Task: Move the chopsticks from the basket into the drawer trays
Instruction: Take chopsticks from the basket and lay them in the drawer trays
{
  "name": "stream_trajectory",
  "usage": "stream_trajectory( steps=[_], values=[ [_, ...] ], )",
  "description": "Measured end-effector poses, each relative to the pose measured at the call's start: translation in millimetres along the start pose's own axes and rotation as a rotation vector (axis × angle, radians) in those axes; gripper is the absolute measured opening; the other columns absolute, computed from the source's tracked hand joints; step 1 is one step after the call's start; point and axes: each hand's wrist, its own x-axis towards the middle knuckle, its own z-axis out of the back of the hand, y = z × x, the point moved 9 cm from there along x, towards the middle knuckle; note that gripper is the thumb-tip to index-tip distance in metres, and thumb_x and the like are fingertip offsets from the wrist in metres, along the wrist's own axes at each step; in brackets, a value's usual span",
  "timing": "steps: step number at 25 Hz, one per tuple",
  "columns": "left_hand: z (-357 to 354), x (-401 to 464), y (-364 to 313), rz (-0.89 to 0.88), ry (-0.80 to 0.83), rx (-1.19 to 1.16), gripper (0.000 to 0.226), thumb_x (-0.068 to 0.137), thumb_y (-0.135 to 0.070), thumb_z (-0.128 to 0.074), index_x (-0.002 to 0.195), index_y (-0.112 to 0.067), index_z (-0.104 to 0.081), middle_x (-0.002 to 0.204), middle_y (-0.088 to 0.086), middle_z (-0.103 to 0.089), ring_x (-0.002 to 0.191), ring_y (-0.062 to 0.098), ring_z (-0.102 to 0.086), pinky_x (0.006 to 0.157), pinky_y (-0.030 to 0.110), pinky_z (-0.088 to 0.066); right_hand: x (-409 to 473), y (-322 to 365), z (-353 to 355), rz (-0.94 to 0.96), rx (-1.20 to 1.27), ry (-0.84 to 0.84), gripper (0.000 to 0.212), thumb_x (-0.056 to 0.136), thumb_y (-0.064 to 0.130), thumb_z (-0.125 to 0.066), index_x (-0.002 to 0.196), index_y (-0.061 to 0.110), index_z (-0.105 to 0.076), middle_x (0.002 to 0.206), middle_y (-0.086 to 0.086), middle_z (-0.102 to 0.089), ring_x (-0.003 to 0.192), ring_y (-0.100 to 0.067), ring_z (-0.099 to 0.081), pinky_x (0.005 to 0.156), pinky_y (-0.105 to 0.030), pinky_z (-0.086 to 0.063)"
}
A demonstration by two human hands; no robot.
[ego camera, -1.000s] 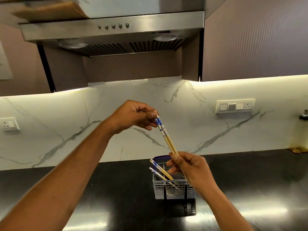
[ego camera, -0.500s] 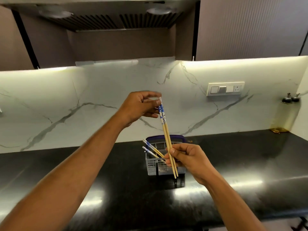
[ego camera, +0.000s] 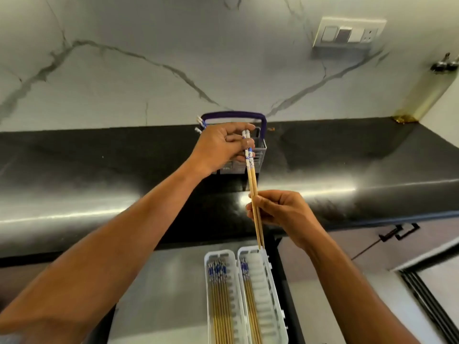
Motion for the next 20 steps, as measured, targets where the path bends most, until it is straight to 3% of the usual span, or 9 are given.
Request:
stream_trajectory(
  steps=[6, 8, 10, 12, 16, 20],
  values=[
    [-51.2, -38.5, 96.8, 0.120, 0.071, -0.074, 0.040, 0.088, 0.004, -0.067, 0.127, 0.000, -0.062, 0.103, 0.027, -0.072, 0.091, 0.040, -0.072, 0.077, 0.042, -0.063, -13.5, -79.6, 8.9, -0.149, -0.104, -0.056, 0.016, 0.095, 0.015, -0.060, 0.100, 0.008, -0.074, 0.090, -0.011, -0.077, 0.088, -0.025, -0.075, 0.083, -0.033, -0.060],
    [-63.4, -57.6, 135.0, 0.208, 0.114, -0.031, 0.046, 0.088, -0.004, -0.069, 0.133, -0.007, -0.059, 0.108, 0.021, -0.073, 0.098, 0.032, -0.073, 0.087, 0.045, -0.060, -26.5, -120.3, 7.8, -0.229, -0.148, -0.055, 0.016, 0.096, 0.015, -0.059, 0.095, 0.010, -0.074, 0.087, -0.009, -0.077, 0.086, -0.023, -0.075, 0.084, -0.036, -0.060],
    [-61.2, -74.2, 167.1, 0.297, 0.116, 0.041, 0.059, 0.088, -0.019, -0.072, 0.143, -0.017, -0.050, 0.122, 0.013, -0.070, 0.110, 0.019, -0.069, 0.097, 0.032, -0.055, -39.9, -161.2, 6.2, -0.306, -0.178, -0.082, 0.016, 0.095, 0.017, -0.060, 0.090, 0.013, -0.075, 0.085, -0.008, -0.077, 0.083, -0.024, -0.074, 0.086, -0.042, -0.059],
    [-39.3, -84.1, 184.8, 0.362, 0.015, 0.027, 0.066, 0.088, -0.029, -0.072, 0.147, -0.021, -0.044, 0.132, 0.008, -0.064, 0.117, 0.012, -0.064, 0.094, 0.019, -0.053, -48.5, -195.2, 4.1, -0.340, -0.241, -0.102, 0.018, 0.095, 0.019, -0.061, 0.085, 0.015, -0.076, 0.081, -0.008, -0.076, 0.078, -0.024, -0.072, 0.084, -0.046, -0.059],
    [19.8, -105.2, 196.7, 0.406, -0.288, -0.177, 0.052, 0.091, -0.023, -0.069, 0.140, -0.016, -0.051, 0.120, 0.006, -0.071, 0.112, 0.015, -0.068, 0.097, 0.038, -0.055, -55.9, -242.9, -0.4, -0.393, -0.416, -0.115, 0.017, 0.095, 0.025, -0.063, 0.083, 0.023, -0.075, 0.077, -0.004, -0.074, 0.071, -0.026, -0.069, 0.074, -0.044, -0.061],
    [51.8, -134.0, 193.3, 0.421, -0.436, -0.337, 0.039, 0.095, -0.013, -0.061, 0.134, -0.012, -0.055, 0.115, 0.009, -0.072, 0.109, 0.019, -0.070, 0.095, 0.037, -0.056, -56.1, -273.4, 1.1, -0.517, -0.567, -0.178, 0.024, 0.096, 0.019, -0.059, 0.079, 0.017, -0.074, 0.071, -0.004, -0.071, 0.061, -0.016, -0.064, 0.063, -0.035, -0.058]
  ],
)
